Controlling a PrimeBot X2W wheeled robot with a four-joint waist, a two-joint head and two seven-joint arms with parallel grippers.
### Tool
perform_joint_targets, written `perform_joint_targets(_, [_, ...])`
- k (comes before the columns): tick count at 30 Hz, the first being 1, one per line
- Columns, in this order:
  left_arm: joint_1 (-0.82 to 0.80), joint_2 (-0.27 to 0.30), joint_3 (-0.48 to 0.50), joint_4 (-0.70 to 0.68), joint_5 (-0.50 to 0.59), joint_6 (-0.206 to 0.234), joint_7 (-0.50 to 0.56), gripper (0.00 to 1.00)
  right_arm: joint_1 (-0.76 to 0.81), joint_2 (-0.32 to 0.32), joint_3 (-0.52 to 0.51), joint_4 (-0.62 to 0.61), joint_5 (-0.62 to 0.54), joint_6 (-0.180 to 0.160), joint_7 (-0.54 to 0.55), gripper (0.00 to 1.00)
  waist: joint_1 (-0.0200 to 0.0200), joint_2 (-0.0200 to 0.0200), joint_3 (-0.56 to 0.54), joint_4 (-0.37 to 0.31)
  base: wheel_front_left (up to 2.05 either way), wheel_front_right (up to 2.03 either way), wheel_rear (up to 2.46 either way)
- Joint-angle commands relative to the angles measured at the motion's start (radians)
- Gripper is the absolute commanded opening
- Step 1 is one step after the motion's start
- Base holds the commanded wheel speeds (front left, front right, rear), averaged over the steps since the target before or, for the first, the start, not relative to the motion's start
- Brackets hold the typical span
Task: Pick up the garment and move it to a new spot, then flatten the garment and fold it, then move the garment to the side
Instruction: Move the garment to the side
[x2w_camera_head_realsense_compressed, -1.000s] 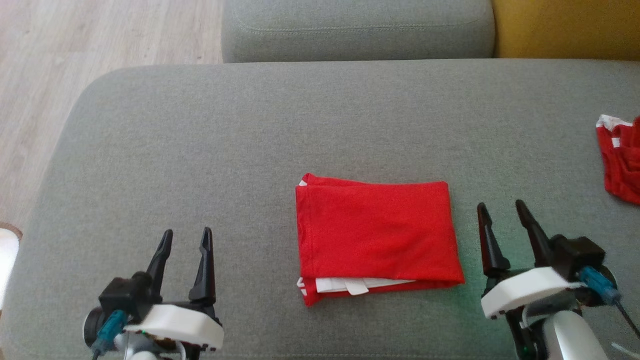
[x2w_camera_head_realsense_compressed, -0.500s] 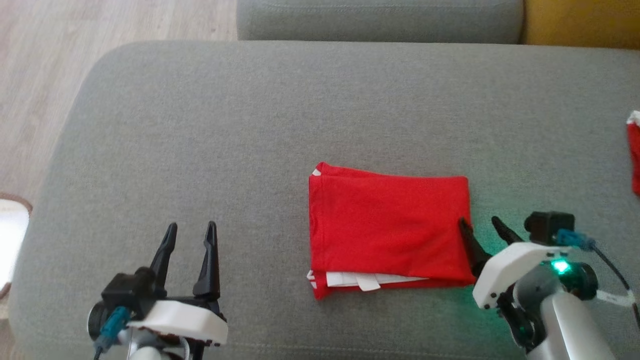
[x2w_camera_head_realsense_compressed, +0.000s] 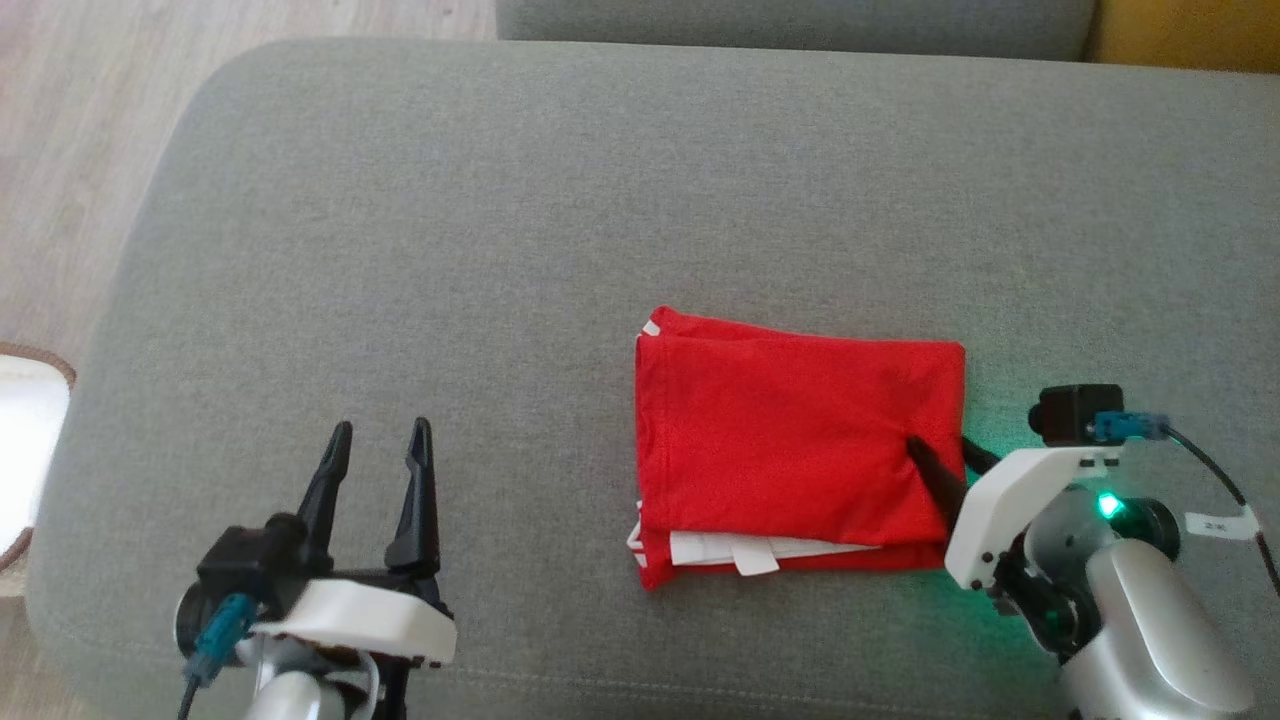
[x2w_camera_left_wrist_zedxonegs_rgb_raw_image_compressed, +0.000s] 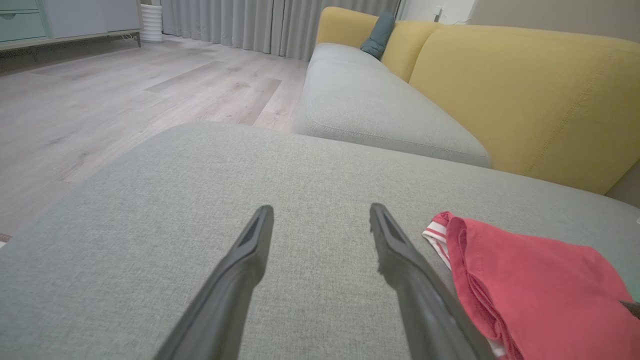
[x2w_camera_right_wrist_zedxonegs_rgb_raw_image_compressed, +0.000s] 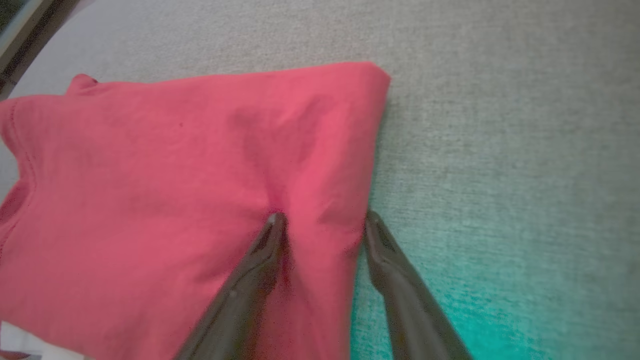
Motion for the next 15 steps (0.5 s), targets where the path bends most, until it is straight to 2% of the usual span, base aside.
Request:
perform_joint_targets(1, [-0.041,-0.001,0.039,-0.031,0.010,-0.002,-0.012,1.00,-0.035,-0.011,0.037,-0.019,0.013,-0.001,-0.016,0.00,0.0000,0.0000,0.005,-0.009,0.00,0.00,0.00])
perform_joint_targets(7, [-0.041,-0.001,0.055,-0.040,0.027,-0.009,-0.012,1.00,-0.076,-0.050,0.026,-0.052,0.009,-0.001,-0.106,0.00,0.0000,0.0000,0.023,-0.085,0.00,0.00,0.00])
perform_joint_targets(11, [-0.045,0.000,0.059,-0.054,0.041,-0.012,-0.012,1.00,-0.094,-0.082,0.009,-0.093,-0.005,-0.001,-0.132,0.00,0.0000,0.0000,0.047,-0.178,0.00,0.00,0.00])
perform_joint_targets(12, [-0.045,0.000,0.059,-0.054,0.041,-0.012,-0.012,1.00,-0.094,-0.082,0.009,-0.093,-0.005,-0.001,-0.132,0.00,0.0000,0.0000,0.047,-0.178,0.00,0.00,0.00])
perform_joint_targets(15, [-0.056,0.002,0.060,-0.069,0.050,-0.017,-0.012,1.00,-0.099,-0.109,-0.004,-0.137,-0.015,-0.001,-0.135,0.00,0.0000,0.0000,0.073,-0.261,0.00,0.00,0.00])
